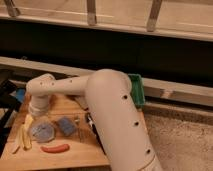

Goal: Place towel in purple bowl

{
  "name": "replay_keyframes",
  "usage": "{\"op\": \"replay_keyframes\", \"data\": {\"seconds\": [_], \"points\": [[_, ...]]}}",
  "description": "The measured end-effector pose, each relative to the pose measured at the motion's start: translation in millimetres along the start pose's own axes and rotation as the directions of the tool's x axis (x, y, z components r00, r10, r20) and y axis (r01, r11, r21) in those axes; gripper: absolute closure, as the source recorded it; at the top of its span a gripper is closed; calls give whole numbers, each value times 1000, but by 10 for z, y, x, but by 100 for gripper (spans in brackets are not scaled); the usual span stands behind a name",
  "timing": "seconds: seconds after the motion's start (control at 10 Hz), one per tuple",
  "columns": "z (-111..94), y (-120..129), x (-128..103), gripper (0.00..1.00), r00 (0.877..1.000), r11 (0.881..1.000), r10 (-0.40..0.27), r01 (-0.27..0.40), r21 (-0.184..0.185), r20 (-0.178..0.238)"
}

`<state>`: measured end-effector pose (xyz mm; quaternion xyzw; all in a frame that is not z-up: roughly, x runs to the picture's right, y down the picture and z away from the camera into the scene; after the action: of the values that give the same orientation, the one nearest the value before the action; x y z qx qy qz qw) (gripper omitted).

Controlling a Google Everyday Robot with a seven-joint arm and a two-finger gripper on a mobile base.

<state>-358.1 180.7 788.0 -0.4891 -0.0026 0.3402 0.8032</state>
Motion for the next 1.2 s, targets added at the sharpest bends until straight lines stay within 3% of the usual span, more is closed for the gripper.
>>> {"op": "replay_keyframes", "data": {"seconds": [0.3, 0.8, 1.0, 1.2], "points": [[162, -51, 75, 22, 1000, 1000, 14, -14, 16, -6], [153, -227, 113, 73, 999, 989, 52, -53, 140, 8], [1, -228, 79, 93, 997, 985, 58, -65, 157, 47], [-306, -235, 17, 100, 991, 985, 68, -85, 149, 118]]}}
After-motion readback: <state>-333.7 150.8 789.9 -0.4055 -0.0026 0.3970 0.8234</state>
